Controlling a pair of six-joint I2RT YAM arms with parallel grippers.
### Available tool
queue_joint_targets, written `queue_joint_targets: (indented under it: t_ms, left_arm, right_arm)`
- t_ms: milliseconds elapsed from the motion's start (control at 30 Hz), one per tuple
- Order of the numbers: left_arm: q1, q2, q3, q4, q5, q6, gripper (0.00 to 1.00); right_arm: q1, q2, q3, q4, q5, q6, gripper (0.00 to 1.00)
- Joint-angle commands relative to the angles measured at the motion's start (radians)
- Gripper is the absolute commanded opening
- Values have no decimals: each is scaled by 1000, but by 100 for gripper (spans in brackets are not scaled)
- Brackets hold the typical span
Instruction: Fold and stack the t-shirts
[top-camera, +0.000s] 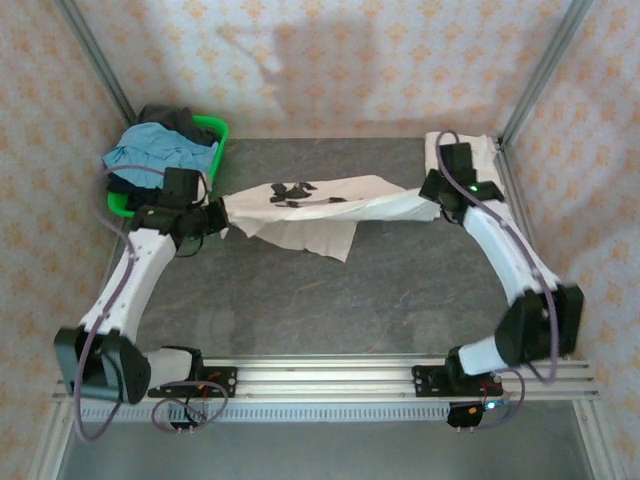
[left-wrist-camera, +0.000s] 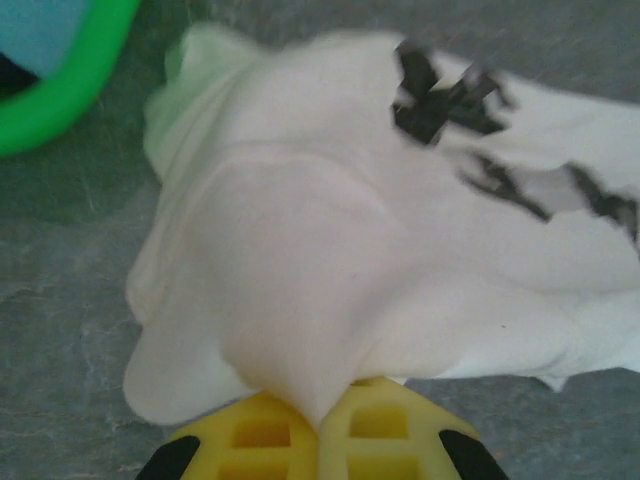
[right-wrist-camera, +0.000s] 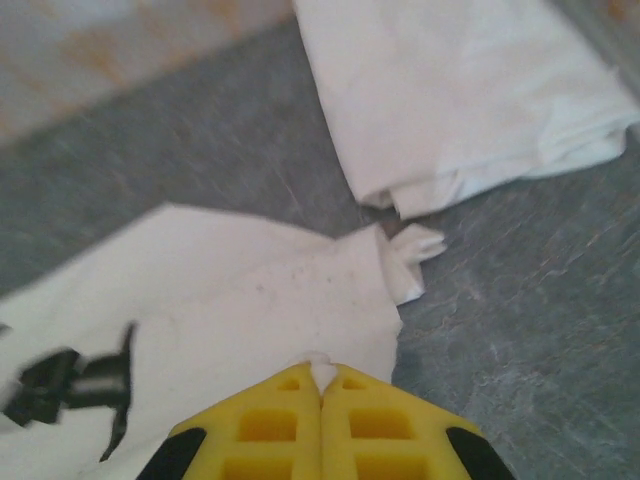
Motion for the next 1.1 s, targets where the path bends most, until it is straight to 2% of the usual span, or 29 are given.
queue_joint_targets:
  t_ms: [0,100,200,300,400,533,667,733,800,867,900,967,1067]
  left_arm:
    - [9,-140,104,-99,-56,19,0]
    - [8,-239,183,-130,-94,14,0]
    - [9,-269,255,-121,-129,7,0]
    - [10,-175,332,-80,-147,13,0]
    - [32,55,495,-32,-66,26,0]
    - [45,432,1004,-173,49,69,0]
    - [61,779,1604,-299,132,61,0]
    - [73,880,1809,-259,175,39,0]
    - [93,863,1818,-158,200,-5,0]
    - [100,792,1732,-68,198,-1,0]
    - [102,747,1684,-47,187,13,0]
    - [102,647,1589,-23,202,49,0]
    - [102,497,1373,-1,243,83,0]
  right_arm:
    - [-4,-203,-26,-60,11,-15,0]
    - [-4,-383,-36,-49,-38,-8,0]
    - [-5,-458,-34,5,-116,12,0]
    - [-4,-354,22,51,-182,31,0]
    - [-5,-130,193,18,-151,35,0]
    - [-4,144,501,-39,-69,23,0]
    - [-5,391,916,-189,-37,23,0]
    - [-5,488,1119,-239,-30,9,0]
    - [-8,591,1387,-311,15,-8,0]
    - [-13,662,1576,-362,29,-28,0]
    - [-14,657,1612,-360,33,-34,0]
    - [-15,605,1569,-349,27,-52,0]
    - [-15,491,1390,-354,19,-71,0]
